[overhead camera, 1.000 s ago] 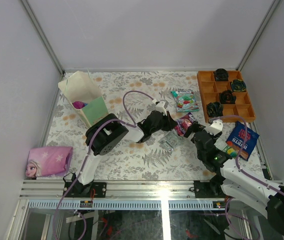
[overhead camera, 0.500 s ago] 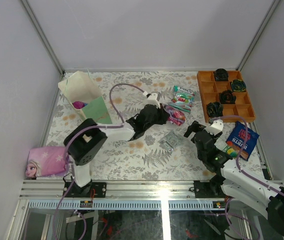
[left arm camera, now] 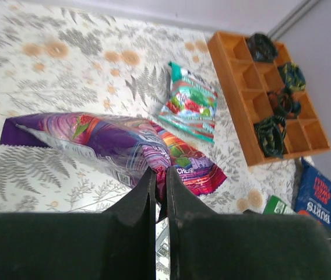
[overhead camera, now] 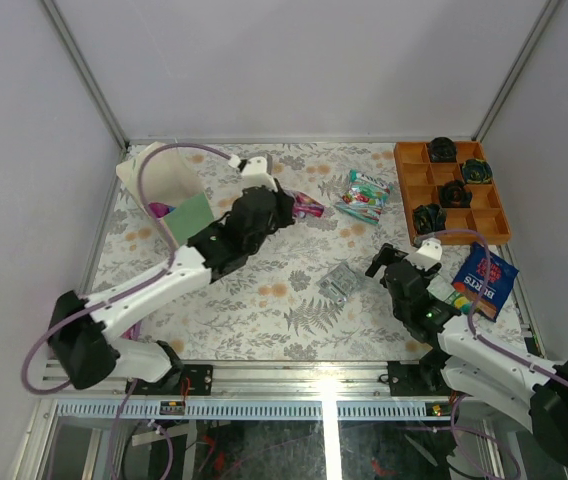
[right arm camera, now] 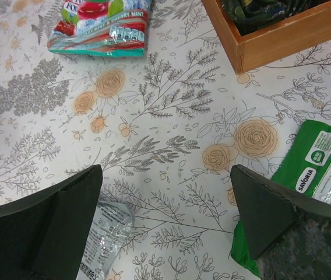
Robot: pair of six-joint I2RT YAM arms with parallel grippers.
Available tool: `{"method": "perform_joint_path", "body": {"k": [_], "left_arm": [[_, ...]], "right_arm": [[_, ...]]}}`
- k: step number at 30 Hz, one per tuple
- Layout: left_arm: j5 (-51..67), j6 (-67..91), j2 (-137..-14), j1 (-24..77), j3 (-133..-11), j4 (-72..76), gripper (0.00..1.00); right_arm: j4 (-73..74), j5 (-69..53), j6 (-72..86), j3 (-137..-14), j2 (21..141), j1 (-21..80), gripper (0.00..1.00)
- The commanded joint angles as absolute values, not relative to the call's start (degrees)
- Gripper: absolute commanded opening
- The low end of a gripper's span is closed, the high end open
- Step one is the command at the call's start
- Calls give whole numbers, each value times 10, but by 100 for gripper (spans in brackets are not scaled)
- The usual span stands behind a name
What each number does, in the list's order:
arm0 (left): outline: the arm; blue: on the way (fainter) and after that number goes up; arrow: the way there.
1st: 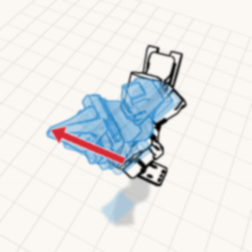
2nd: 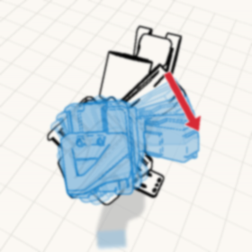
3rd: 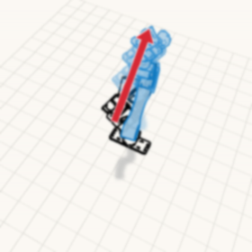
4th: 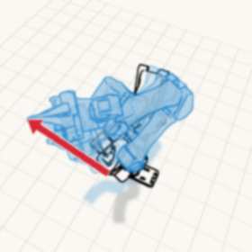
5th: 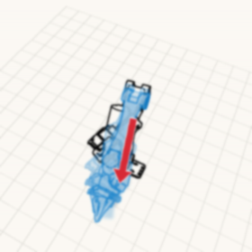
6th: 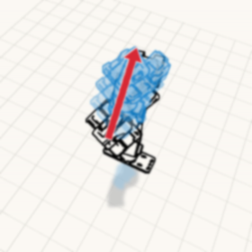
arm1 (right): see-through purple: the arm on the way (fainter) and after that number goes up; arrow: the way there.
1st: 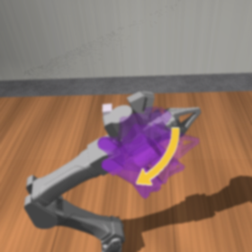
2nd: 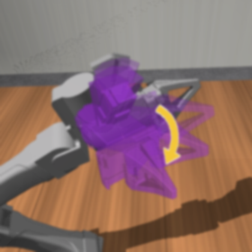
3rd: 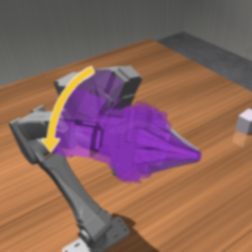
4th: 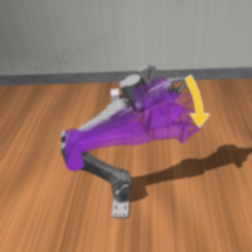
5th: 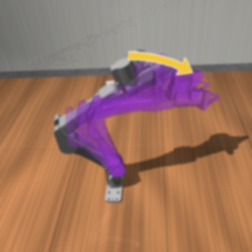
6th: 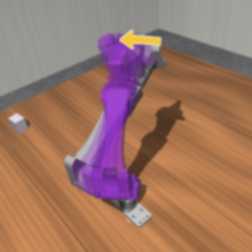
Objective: Place the snacks into the paper bag
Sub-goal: Pick up the snack from the center of the board, then place the snack in the paper bag.
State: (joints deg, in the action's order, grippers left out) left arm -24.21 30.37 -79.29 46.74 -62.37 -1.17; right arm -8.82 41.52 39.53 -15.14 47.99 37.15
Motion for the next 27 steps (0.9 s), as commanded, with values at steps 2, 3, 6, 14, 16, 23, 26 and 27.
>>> {"method": "perform_joint_path", "body": {"k": [2, 3, 6, 14, 16, 23, 26, 27], "left_arm": [[-312, 281, -705, 463, -713, -158, 0], [-311, 277, -695, 463, -727, -179, 0], [-301, 259, -666, 463, -766, -232, 0], [-345, 224, -624, 463, -873, -388, 0], [-381, 234, -604, 463, -882, -409, 0], [-467, 238, -561, 463, -882, -456, 0], [-491, 232, -541, 463, -871, -449, 0], [-493, 226, -534, 462, -866, -439, 0]], "right_arm": [[-112, 418, 403, -175, 499, 376, 99], [-112, 418, 403, -175, 501, 376, 99], [-114, 416, 403, -174, 503, 376, 99], [-115, 413, 403, -174, 502, 376, 99], [-115, 412, 403, -174, 503, 376, 99], [-116, 410, 403, -175, 510, 376, 99], [-116, 410, 403, -176, 512, 376, 99], [-117, 410, 403, -176, 512, 376, 99]]}}
